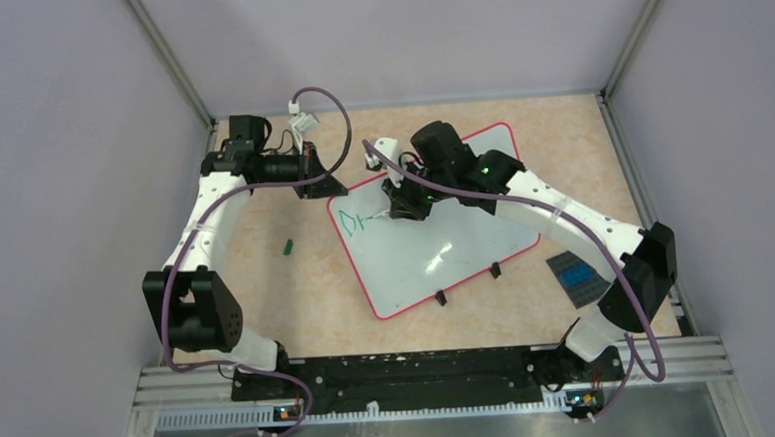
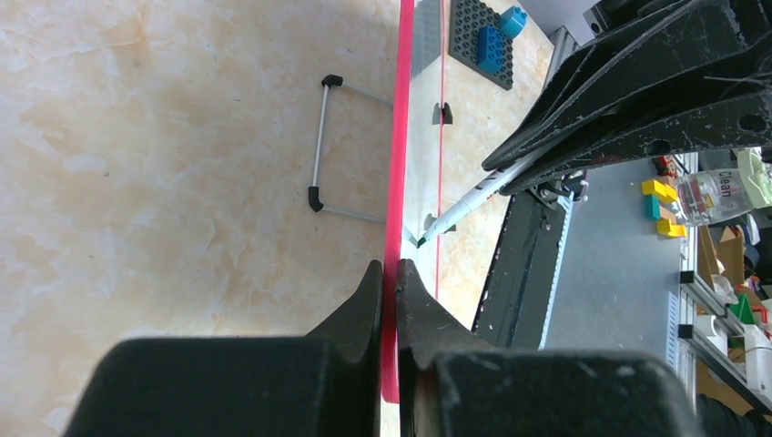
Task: Write a sentence on the whiteboard
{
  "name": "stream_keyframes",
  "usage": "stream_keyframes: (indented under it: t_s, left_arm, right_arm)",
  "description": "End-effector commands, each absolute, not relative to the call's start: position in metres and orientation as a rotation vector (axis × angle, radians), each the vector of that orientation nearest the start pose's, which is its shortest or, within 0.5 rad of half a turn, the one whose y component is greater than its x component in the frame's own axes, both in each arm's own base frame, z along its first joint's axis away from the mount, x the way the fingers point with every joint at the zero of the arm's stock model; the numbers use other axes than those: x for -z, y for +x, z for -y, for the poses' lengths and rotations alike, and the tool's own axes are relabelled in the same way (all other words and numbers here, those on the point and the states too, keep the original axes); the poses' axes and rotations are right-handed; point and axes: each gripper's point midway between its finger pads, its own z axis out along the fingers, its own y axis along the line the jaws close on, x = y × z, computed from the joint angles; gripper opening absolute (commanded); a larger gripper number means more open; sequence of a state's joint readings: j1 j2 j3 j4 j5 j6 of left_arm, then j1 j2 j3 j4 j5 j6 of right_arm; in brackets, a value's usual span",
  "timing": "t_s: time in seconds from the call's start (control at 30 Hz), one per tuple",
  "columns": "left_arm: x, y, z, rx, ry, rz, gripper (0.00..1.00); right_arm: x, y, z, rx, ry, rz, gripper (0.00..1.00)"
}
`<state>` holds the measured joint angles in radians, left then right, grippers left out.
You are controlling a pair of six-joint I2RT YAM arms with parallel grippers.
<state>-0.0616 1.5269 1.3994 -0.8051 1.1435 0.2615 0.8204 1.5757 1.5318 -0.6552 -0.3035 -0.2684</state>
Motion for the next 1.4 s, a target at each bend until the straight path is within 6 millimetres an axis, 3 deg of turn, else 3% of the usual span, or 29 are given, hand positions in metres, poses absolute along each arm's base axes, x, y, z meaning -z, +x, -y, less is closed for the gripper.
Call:
stream_keyframes:
  t_s: [0.0,0.43,0.77,1.13,1.37]
  left_arm:
    - [-0.258,0.298,0.179,1.309,0.786,-2.016,0.0]
    - [-0.258,0.298,0.179,1.307,0.786,-2.015,0.0]
    - [-0.258,0.298,0.179,1.302,0.788,-2.013,0.0]
    - [-0.257,0.297,0.179,1.299,0.785,-2.018,0.0]
    - [-0.257,0.297,0.179,1.299,0.784,-2.019,0.0]
  right_arm:
    - [-0.26,0.287,-0.332,-0.538,-1.27,-1.849,0.0]
    - [-0.269,0.291,-0.349,-0.593,-1.258,-1.826,0.0]
    - [-0.257,0.272,-0.365,-0.627,-1.322,-1.821,0.0]
    - [-0.236,0.258,-0.352,-0.622,-1.344,-1.868,0.0]
    - [-0.238,0.259,-0.343,-0.593,-1.331,-1.869,0.0]
